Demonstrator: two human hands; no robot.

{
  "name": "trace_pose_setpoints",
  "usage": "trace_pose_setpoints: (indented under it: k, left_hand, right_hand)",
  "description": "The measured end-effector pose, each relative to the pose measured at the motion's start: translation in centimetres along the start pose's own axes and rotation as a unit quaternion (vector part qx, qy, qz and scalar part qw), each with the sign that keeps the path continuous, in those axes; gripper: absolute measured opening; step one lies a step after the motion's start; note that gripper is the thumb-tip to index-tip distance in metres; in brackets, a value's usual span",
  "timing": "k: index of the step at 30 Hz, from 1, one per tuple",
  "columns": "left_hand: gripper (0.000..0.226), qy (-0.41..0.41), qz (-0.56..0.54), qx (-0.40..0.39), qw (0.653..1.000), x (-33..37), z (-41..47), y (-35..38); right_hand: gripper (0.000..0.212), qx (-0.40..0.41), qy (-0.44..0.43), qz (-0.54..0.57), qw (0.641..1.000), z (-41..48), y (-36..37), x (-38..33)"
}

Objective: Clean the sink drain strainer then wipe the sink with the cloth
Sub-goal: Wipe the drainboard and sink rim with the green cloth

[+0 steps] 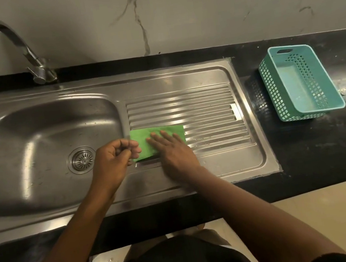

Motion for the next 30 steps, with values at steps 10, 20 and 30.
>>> trace_pose_setpoints:
  k: [10,20,30]
  left_hand:
    - [0.035,-0.003,0.004,-0.02,1.0,-1.4,-0.3,0.5]
    - [0.035,-0.014,-0.029,-0.013,0.999,-2.0,-0.8,0.5]
    - [0.028,0.009,-0.017,-0.014,1.0,-0.4,-0.7,0.1]
  right_hand:
    - [0.053,0.098,0.253,0.02,0.962,-9.0,-5.2,19.0]
    - [0.071,0.001,0.092,0.037,0.995,-1.5,2.0,-2.8]
    - [0.075,-0.02,-0.034,0.003,0.999,-2.6,1.6,-2.2]
Point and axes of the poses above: each hand's wrist, its own z-axis towards the middle knuckle, its own y-axis out of the palm, x = y × z, the point moved 8 cm from there along z, towards the middle knuckle, and after that the axes turned 3 degrees about -x, right-handed, at the moved point
